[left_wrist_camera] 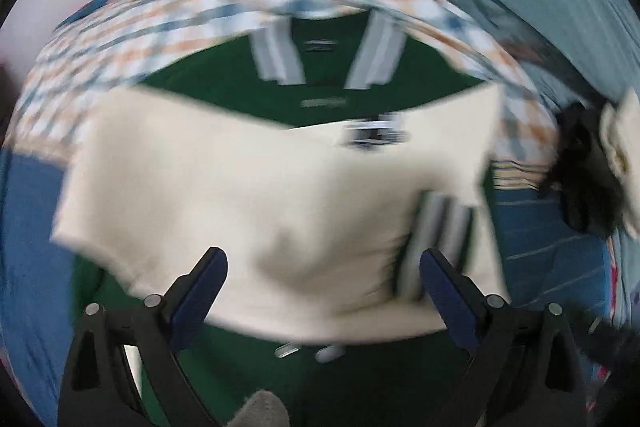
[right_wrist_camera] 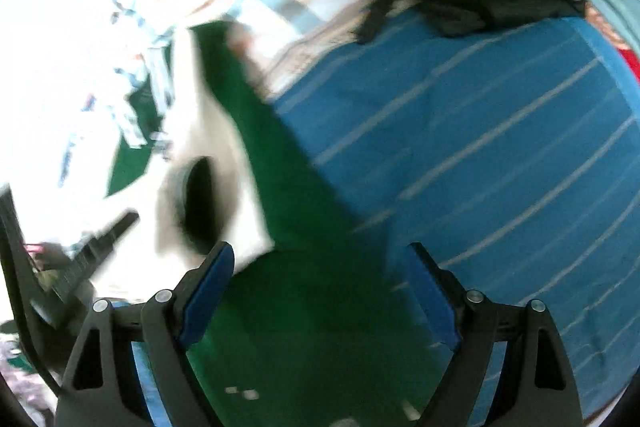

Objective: Fold large clothes

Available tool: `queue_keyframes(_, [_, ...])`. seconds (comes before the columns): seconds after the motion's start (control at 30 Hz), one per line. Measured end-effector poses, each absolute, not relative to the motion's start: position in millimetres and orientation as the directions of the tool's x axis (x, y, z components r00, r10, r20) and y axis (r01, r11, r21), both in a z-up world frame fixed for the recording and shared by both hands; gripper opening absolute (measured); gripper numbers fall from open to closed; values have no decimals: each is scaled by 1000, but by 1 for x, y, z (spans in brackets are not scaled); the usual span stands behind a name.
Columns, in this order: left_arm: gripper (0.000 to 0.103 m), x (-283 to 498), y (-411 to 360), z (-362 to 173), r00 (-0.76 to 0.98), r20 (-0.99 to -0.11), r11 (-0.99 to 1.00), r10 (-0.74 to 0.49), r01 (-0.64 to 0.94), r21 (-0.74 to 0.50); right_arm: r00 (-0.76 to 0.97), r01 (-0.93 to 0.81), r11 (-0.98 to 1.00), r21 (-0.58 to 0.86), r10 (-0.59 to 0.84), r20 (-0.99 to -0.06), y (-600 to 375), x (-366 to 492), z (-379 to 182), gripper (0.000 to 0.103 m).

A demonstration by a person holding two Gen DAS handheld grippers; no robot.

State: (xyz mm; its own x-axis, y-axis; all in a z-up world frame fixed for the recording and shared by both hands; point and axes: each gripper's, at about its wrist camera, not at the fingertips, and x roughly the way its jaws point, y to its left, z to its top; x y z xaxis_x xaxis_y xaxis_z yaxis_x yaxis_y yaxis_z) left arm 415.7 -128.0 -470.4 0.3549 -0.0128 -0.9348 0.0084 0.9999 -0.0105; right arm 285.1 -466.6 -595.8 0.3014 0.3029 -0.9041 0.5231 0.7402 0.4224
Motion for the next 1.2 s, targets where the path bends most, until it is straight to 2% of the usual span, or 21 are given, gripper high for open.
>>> queue_keyframes(0.17, [98, 376, -44, -478, 344, -908, 969, 238, -149, 197, 300, 416, 731, 540, 450, -841, -426, 333, -594, 88])
queue_keyframes(0.3, [98, 348, 22, -502, 241, -892, 914, 383, -240, 327, 191, 409, 749, 521, 488, -852, -390, 373, -635, 88])
queue_keyframes(0.33, [98, 341, 35, -505, 220, -890, 903, 399, -261, 341, 146, 423, 755, 501, 488, -860, -381, 383, -652, 83])
queue_keyframes(0.37, [98, 331, 48, -506, 201, -890, 894, 408, -283, 346, 113, 407, 781, 475, 473, -874, -374, 389, -660, 53])
queue_keyframes(0.4, [98, 325, 56, -506, 190, -890, 888, 415, -297, 351, 85, 371, 830, 418, 418, -905, -366, 393, -660, 37])
queue_keyframes(0.43, [98, 317, 64, -506, 179, -888, 881, 424, -309, 359, 86, 335, 867, 369, 362, -928, -361, 394, -654, 8])
queue_keyframes(0.47, [98, 310, 70, -506, 169, -888, 876, 428, -317, 362, 144, 311, 877, 366, 337, -930, -364, 393, -638, 7])
queue_keyframes(0.5, [98, 304, 77, -506, 157, -893, 875, 422, -326, 357, 186, 313, 879, 360, 315, -931, -369, 390, -625, 7])
queue_keyframes(0.6, [98, 288, 87, -515, 122, -900, 872, 418, -333, 359, 329, 374, 890, 259, 134, -935, -402, 381, -585, 7])
queue_keyframes(0.63, [98, 286, 87, -520, 111, -904, 873, 413, -329, 359, 337, 387, 887, 253, 119, -934, -412, 384, -583, 7])
queue_keyframes(0.67, [98, 285, 88, -525, 96, -907, 874, 411, -326, 362, 298, 381, 879, 286, 176, -938, -421, 393, -594, 9])
queue_keyframes(0.7, [98, 286, 90, -530, 85, -912, 878, 401, -321, 356, 251, 373, 872, 317, 234, -939, -425, 400, -607, 15])
queue_keyframes(0.73, [98, 287, 91, -533, 84, -917, 884, 389, -315, 346, 181, 370, 864, 340, 292, -939, -428, 406, -623, 37])
queue_keyframes(0.77, [98, 288, 93, -535, 85, -916, 884, 393, -309, 351, 127, 378, 862, 338, 314, -941, -432, 407, -634, 51])
queue_keyframes(0.9, [98, 298, 105, -541, 137, -918, 903, 372, -282, 323, 173, 374, 868, 326, 280, -944, -445, 370, -610, 52])
queue_keyframes(0.97, [98, 308, 107, -552, 147, -926, 919, 348, -248, 306, 181, 381, 864, 329, 279, -943, -450, 344, -605, 57])
queue_keyframes(1.07, [97, 326, 108, -582, 100, -950, 944, 295, -185, 274, 140, 394, 828, 400, 376, -916, -452, 295, -624, 60])
queue_keyframes(1.1, [94, 331, 107, -587, 99, -957, 952, 274, -169, 256, 123, 401, 814, 421, 407, -905, -449, 281, -635, 60])
queue_keyframes(1.13, [70, 333, 106, -585, 126, -962, 962, 242, -158, 221, 105, 414, 803, 430, 427, -898, -448, 269, -645, 61])
queue_keyframes(1.2, [29, 334, 101, -578, 171, -969, 979, 178, -128, 158, 83, 417, 797, 436, 444, -892, -443, 251, -662, 61])
